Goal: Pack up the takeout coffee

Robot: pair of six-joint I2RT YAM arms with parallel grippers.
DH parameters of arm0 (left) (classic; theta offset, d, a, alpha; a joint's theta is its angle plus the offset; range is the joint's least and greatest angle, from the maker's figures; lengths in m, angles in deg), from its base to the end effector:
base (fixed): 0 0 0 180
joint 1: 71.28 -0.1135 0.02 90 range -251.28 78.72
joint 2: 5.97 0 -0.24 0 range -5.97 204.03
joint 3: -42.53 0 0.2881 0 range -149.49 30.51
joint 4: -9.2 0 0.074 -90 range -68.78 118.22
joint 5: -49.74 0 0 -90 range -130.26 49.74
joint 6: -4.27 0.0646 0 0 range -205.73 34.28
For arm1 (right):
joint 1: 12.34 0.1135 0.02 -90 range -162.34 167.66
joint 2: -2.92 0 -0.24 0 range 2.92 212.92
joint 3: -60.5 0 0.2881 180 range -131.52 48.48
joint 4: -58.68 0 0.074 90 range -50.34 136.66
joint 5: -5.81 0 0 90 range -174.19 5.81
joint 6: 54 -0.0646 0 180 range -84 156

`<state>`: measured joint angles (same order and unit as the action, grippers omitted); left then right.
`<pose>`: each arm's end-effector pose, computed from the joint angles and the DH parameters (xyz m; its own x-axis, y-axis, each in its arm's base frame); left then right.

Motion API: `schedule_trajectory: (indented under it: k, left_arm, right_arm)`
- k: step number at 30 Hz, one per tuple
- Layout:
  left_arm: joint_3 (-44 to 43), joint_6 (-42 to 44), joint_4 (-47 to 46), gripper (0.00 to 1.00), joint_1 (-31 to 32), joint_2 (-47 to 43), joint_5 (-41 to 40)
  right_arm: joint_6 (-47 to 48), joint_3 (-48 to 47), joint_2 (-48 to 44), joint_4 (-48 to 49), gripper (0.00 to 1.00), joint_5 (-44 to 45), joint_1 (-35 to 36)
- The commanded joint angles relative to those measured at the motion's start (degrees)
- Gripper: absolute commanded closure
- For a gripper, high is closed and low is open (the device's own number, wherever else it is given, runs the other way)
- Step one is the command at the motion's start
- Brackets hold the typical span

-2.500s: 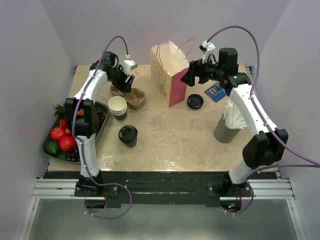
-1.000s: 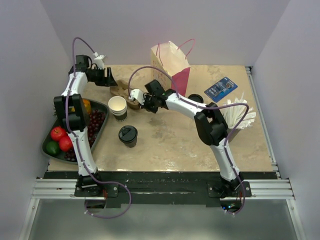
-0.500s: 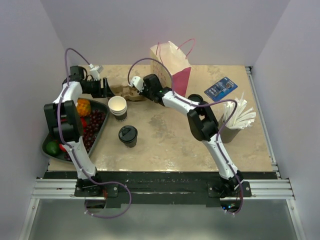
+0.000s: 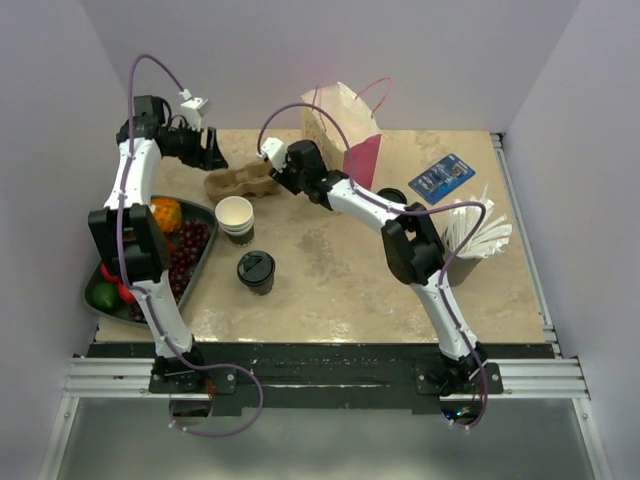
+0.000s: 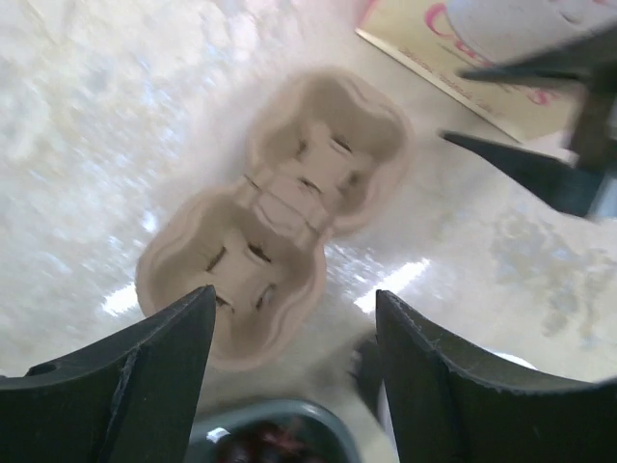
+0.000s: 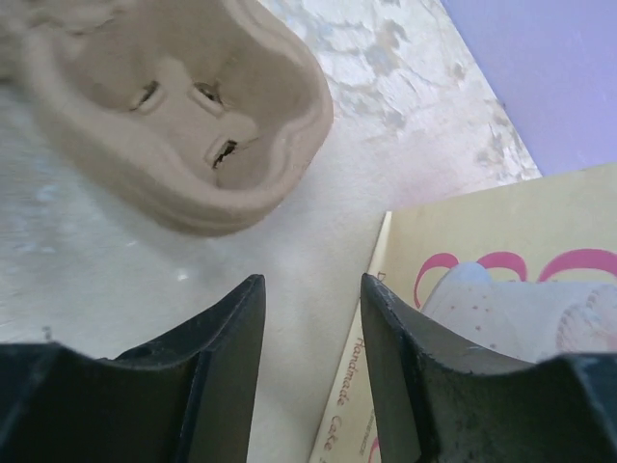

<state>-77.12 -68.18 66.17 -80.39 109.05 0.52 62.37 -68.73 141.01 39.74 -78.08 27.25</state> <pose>0.4843 0.0349 0.2569 -0.6626 0.1250 -0.7385 0.4971 0.8109 -0.3088 0.4710 0.3806 0.1650 -0.0728 -0.6333 -0.7705 -0.6624 0.6083 -0.4374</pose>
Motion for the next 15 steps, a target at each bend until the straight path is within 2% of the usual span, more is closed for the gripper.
schedule_trajectory:
  k: [1, 3, 6, 9, 10, 12, 15]
  left_arm:
    - [-12.67, 6.88, 8.04, 0.28, -0.04, 8.89, -1.4]
    - [-15.49, 8.55, 10.59, 0.28, -0.04, 10.92, 0.09]
    - [-14.71, 15.92, 10.6, 0.25, 1.1, 10.31, 0.45]
    - [-15.41, 27.69, 11.82, 0.23, 3.91, 10.83, -2.88]
    - [-15.67, 34.16, 12.52, 0.22, 5.05, 11.45, -3.5]
    - [-16.2, 39.56, 13.5, 0.21, 5.93, 12.07, -5.0]
    - [-17.26, 46.69, 13.85, 0.21, 6.99, 13.47, -6.49]
  right_arm:
    - [-4.57, 1.81, -6.15, -2.31, 0.52, -5.84, 0.57]
    - [-5.1, 2.07, -7.47, -2.92, 0.52, -7.59, 0.66]
    - [-5.45, 1.63, -9.75, -4.93, 0.51, -11.72, 0.66]
    - [-5.45, 1.54, -13.52, -9.05, 0.48, -19.34, 0.66]
    - [-5.02, 1.8, -14.76, -10.56, 0.46, -21.56, 0.66]
    - [-3.53, 2.07, -18.17, -16.24, 0.45, -26.9, 0.66]
    - [-0.63, 4.61, -22.05, -22.41, 0.42, -29.74, 0.49]
